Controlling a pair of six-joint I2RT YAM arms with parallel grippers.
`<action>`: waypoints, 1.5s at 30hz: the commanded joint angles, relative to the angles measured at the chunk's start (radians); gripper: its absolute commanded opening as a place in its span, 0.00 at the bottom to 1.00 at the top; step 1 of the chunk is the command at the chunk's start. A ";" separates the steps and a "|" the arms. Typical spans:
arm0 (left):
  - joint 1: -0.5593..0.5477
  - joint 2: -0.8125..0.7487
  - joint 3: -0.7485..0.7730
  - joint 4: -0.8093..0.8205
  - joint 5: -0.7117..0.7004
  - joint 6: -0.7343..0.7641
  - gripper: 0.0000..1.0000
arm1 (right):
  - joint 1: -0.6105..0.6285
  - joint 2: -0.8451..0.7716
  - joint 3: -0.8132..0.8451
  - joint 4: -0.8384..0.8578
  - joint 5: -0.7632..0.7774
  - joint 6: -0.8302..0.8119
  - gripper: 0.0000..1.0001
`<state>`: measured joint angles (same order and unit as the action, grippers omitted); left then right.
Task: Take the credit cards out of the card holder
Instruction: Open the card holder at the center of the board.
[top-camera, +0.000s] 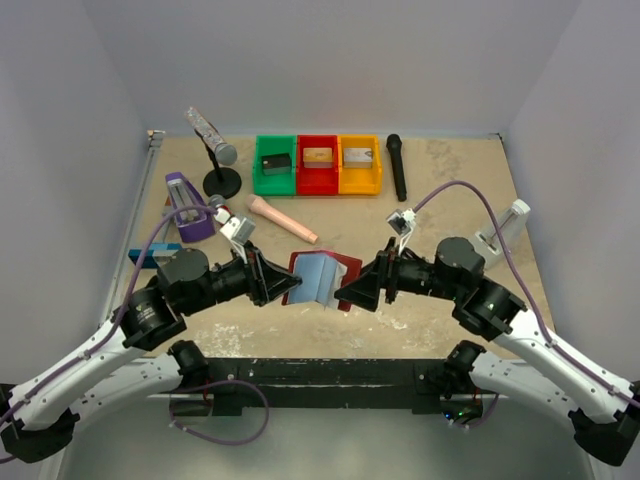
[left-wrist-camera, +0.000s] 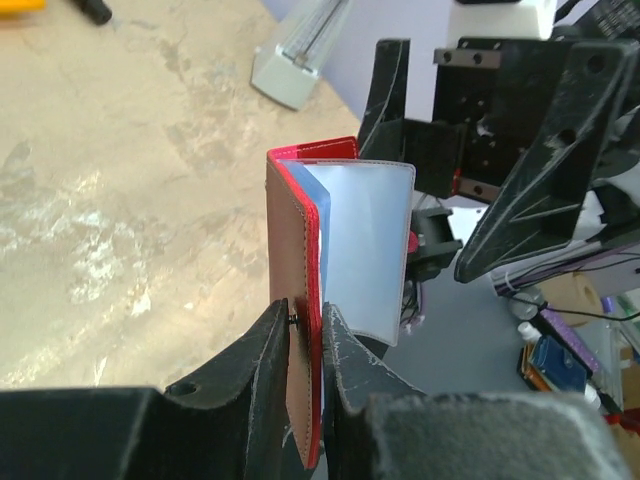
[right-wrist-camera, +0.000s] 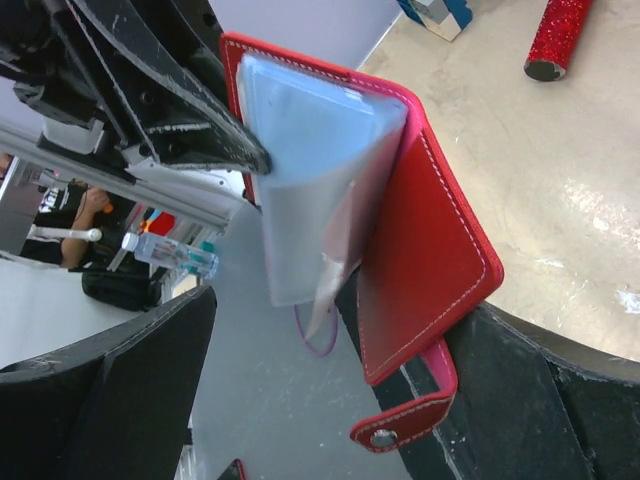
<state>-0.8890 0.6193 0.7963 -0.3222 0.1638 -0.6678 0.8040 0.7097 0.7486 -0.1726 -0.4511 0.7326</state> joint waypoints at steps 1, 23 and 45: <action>-0.048 0.033 0.079 -0.060 -0.072 0.024 0.00 | -0.006 0.054 0.061 0.037 0.008 0.005 0.99; -0.059 -0.006 0.054 -0.029 -0.110 -0.007 0.00 | -0.006 0.174 0.074 0.041 -0.035 0.041 0.13; -0.059 -0.109 0.000 0.032 -0.096 0.004 0.36 | -0.026 0.172 0.058 0.070 -0.092 0.025 0.00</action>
<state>-0.9440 0.5114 0.8021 -0.3447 0.0624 -0.6697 0.7856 0.8890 0.8082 -0.1650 -0.5041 0.7628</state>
